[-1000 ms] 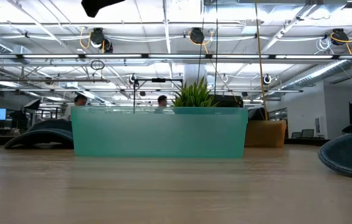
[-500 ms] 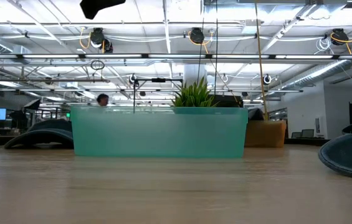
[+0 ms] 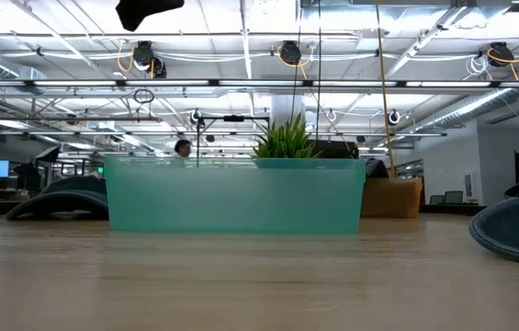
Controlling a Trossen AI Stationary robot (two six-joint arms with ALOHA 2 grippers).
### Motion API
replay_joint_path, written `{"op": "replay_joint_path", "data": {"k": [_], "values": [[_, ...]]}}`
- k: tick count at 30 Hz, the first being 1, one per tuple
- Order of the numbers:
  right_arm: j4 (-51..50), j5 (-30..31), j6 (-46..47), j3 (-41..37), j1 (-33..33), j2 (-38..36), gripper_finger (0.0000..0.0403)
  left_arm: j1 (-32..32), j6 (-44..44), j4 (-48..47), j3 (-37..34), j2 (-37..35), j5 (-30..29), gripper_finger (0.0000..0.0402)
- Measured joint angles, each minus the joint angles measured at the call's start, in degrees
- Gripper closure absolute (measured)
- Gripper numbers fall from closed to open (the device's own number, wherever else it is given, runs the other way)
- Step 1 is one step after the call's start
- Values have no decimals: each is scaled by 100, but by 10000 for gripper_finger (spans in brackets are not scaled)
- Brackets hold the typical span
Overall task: Pick & Place hat
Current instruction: Put the gray cap into the orange bin
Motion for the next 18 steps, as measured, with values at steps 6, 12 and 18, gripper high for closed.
{"op": "replay_joint_path", "data": {"k": [6, 12, 18], "values": [[-1138, -1035, 424, 0, 82, 505, 7, 0, 26, -92, 0, 0, 0, 7], [-1650, -1120, 504, -2, 230, 664, 7, 0, -57, -126, 0, 0, 2, 7], [-2152, -795, 329, -2, 232, 667, 7, -7, -237, -129, 0, 0, 17, 7]]}}
